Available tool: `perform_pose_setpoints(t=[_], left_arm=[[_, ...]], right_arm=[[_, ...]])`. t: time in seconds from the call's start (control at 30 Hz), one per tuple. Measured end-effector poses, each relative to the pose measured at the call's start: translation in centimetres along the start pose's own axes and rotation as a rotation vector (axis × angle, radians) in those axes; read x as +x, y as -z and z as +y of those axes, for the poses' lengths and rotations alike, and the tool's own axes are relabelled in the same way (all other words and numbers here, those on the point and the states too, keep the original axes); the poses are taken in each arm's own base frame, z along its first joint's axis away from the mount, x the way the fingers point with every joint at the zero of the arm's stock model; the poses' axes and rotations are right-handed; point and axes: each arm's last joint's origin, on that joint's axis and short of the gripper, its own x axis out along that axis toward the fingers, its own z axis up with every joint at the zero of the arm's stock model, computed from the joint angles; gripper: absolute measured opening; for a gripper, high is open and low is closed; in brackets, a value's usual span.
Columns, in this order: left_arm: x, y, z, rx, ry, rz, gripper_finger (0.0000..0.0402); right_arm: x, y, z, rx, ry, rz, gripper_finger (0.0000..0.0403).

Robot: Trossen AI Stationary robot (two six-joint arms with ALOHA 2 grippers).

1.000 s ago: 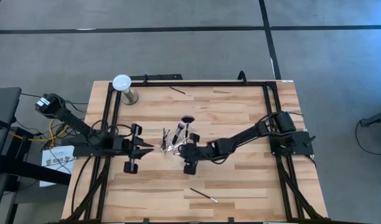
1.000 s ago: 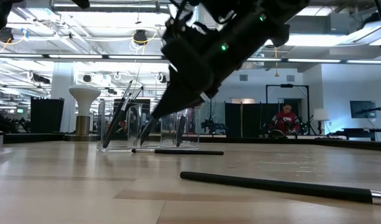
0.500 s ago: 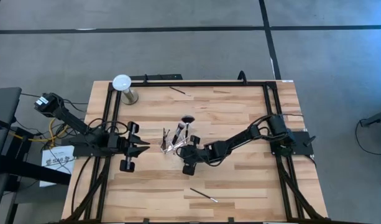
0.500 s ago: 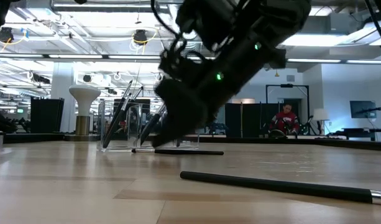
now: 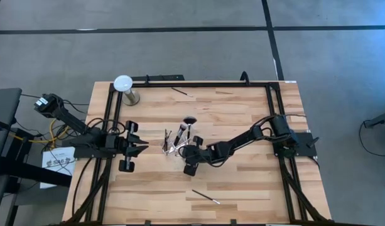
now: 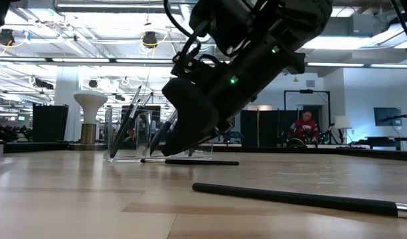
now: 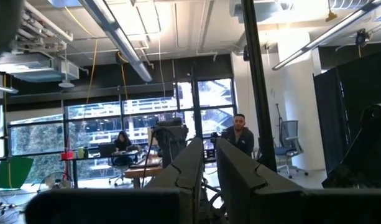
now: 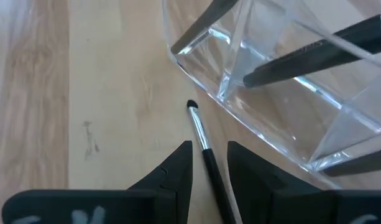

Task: Put items in baskets/containers
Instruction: Put the black eyeshadow brush into the left section of the transparent organizer

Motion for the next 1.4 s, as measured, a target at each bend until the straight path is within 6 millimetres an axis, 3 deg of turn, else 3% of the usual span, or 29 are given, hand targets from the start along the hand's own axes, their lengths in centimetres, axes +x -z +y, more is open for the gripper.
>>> perform_pose_setpoints(t=[0.77,1.1,1.4], left_arm=[[-0.1,-0.3,0.2,-0.006,-0.004,-0.016,0.0046],[-0.1,-0.3,0.2,-0.006,-0.003,-0.015,0.0046],[-0.1,-0.2,0.2,0.019,-0.003,-0.013,0.0046]], right_arm=[[-0.3,1.3,-0.2,0.021,0.040,0.109,0.0091],[-0.5,1.7,0.0,-0.015,0.046,0.150,0.0010],[-0.9,2.0,0.7,-0.084,0.025,0.156,0.0009]])
